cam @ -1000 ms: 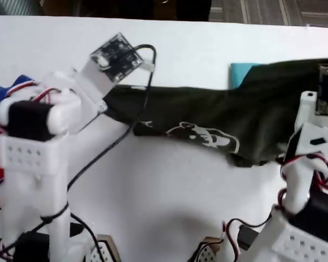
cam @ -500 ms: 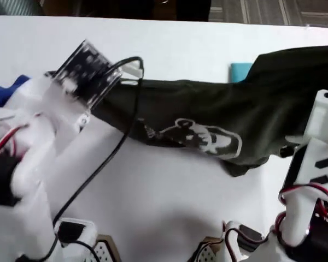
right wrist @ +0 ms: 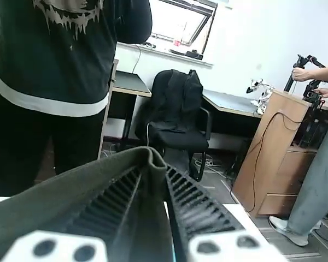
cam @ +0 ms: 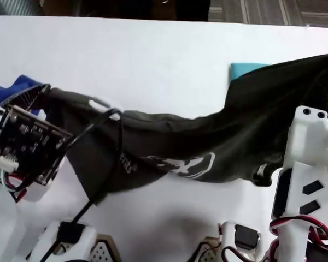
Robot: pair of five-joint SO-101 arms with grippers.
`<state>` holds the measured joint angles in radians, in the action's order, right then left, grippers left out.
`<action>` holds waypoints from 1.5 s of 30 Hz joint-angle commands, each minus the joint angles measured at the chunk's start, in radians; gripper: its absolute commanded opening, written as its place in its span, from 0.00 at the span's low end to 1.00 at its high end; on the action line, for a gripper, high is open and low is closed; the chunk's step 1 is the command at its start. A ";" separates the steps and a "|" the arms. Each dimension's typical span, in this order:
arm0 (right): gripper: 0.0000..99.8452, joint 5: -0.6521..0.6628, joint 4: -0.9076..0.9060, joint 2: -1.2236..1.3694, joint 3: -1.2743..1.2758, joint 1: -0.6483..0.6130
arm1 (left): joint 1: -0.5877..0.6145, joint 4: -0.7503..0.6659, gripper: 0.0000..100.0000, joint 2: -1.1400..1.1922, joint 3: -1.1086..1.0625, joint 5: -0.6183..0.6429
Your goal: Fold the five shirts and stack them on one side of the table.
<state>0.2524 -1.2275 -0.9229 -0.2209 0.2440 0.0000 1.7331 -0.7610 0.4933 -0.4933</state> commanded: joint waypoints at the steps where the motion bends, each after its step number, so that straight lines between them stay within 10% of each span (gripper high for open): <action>1: 0.02 0.000 -0.007 -0.033 -0.031 -0.004 | 0.017 0.029 0.03 -0.008 0.053 0.009; 45: 0.02 0.201 0.156 -0.133 -0.173 0.062 | 0.086 0.020 0.03 -0.287 -0.217 0.048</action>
<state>0.4503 -1.0648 -1.0779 -0.3698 0.2946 0.0736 1.7637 -1.0326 0.2478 -0.4534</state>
